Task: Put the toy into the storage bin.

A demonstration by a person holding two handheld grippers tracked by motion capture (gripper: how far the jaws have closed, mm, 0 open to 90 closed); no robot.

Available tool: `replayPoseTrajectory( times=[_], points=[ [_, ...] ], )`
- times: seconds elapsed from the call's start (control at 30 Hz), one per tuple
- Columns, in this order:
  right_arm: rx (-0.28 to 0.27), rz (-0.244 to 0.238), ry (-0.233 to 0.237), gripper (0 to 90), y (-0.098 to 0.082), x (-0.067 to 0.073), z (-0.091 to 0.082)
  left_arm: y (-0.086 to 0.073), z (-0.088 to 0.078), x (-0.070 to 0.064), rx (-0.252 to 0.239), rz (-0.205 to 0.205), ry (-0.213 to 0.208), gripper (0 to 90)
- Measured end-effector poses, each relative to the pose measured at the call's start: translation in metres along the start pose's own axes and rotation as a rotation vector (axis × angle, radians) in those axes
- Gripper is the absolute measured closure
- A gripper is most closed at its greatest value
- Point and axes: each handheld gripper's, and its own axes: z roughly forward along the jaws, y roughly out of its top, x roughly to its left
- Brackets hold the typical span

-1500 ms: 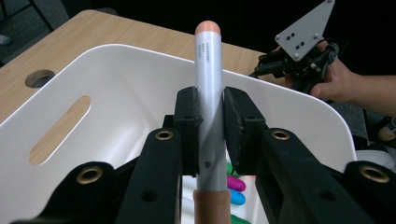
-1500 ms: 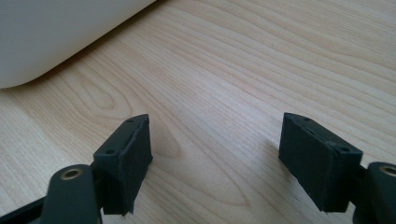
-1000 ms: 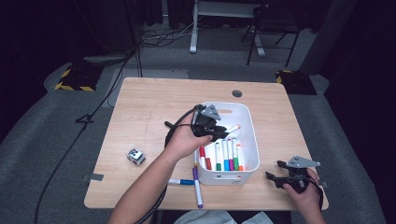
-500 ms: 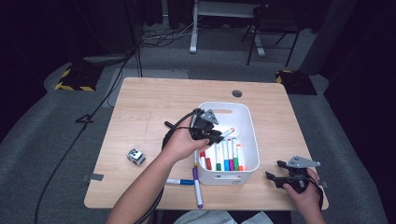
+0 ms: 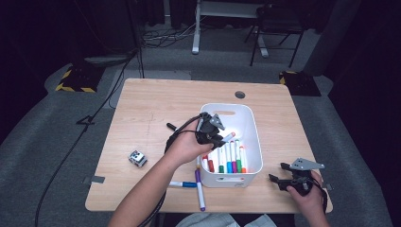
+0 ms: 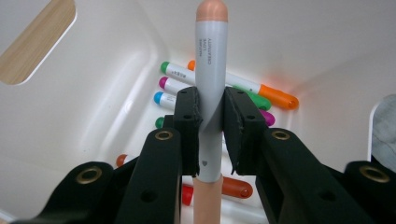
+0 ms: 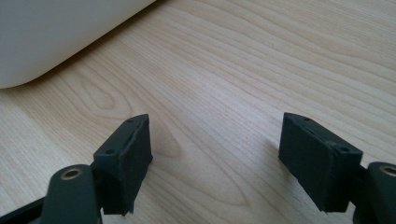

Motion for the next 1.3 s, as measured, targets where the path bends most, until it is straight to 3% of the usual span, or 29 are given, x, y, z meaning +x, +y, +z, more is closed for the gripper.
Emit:
replayPoseTrajectory(
  times=[0.13,0.17,0.2,0.23,0.27,0.37,0.4,0.6,0.73,0.87,0.97,1.13,1.3],
  points=[
    [0.0,0.0,0.0,25.6,0.0,0.0,0.0,0.001,0.001,-0.001,0.016,0.001,0.007,75.5],
    [0.0,0.0,0.0,25.7,0.0,0.0,0.0,0.001,0.002,-0.001,0.011,-0.009,0.013,70.7],
    [0.0,0.0,0.0,25.6,0.0,0.0,0.0,0.001,0.002,-0.001,0.001,-0.011,0.022,58.0],
    [0.0,0.0,0.0,25.6,0.0,0.0,0.0,0.001,0.004,-0.002,-0.008,-0.019,0.032,50.8],
    [0.0,0.0,0.0,25.6,0.0,0.0,0.0,0.001,0.002,-0.002,-0.007,-0.019,0.029,45.5],
    [0.0,0.0,0.0,25.6,0.0,0.0,0.0,0.001,-0.002,-0.001,-0.075,-0.029,0.018,35.1],
    [0.0,0.0,0.0,25.6,0.0,0.0,0.0,0.001,-0.006,-0.001,-0.104,-0.041,0.017,34.8],
    [0.0,0.0,0.0,25.6,0.0,0.0,0.0,-0.005,-0.029,0.004,-0.174,-0.068,0.05,32.9],
    [0.0,0.0,0.001,25.6,0.0,0.0,0.0,-0.016,-0.046,0.005,-0.234,-0.102,0.105,33.3],
    [0.0,0.0,0.0,25.6,0.0,0.0,0.0,-0.03,-0.063,0.006,-0.282,-0.143,0.121,34.7],
    [0.0,0.0,0.0,25.6,0.0,0.0,0.0,-0.042,-0.078,0.01,-0.31,-0.134,0.152,37.2],
    [0.0,0.0,0.001,25.6,0.0,0.0,0.0,-0.065,-0.089,0.016,-0.303,-0.19,0.179,36.8],
    [0.0,0.001,0.002,25.6,0.0,0.0,0.0,-0.084,-0.085,0.025,-0.291,-0.237,0.206,34.8]
  ],
)
